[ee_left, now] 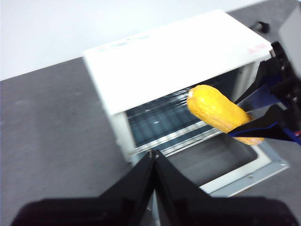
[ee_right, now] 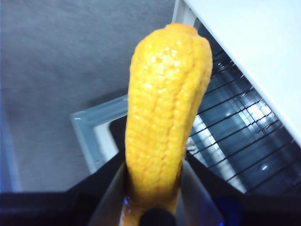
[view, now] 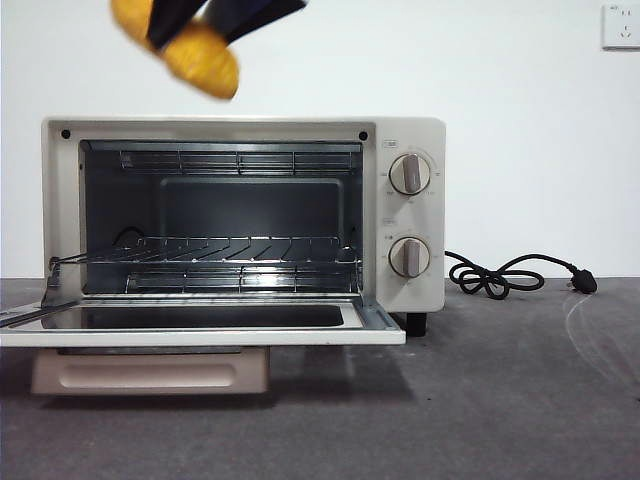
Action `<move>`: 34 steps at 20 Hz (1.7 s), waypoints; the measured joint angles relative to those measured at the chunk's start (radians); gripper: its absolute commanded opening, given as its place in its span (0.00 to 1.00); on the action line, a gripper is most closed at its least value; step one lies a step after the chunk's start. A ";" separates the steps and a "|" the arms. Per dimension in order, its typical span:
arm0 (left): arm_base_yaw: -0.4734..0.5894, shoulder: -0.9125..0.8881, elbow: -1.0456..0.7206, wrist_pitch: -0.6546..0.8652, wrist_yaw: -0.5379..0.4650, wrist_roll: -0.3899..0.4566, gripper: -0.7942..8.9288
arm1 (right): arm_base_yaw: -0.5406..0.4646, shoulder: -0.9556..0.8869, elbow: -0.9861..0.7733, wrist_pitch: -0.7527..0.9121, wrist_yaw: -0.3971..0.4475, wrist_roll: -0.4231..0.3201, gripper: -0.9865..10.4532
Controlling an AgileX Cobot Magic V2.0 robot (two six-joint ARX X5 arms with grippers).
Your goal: Take the corn from the table,put the corn in the oven
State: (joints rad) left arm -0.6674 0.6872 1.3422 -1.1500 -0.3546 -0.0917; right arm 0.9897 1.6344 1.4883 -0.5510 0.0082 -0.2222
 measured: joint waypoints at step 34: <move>-0.001 -0.146 0.000 -0.173 -0.117 -0.078 0.08 | 0.034 0.411 0.000 0.410 0.682 -0.490 0.08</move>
State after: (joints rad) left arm -0.6682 0.5411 1.3422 -1.3228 -0.4717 -0.1696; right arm 1.0233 2.0457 1.4887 -0.1410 0.6903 -0.7120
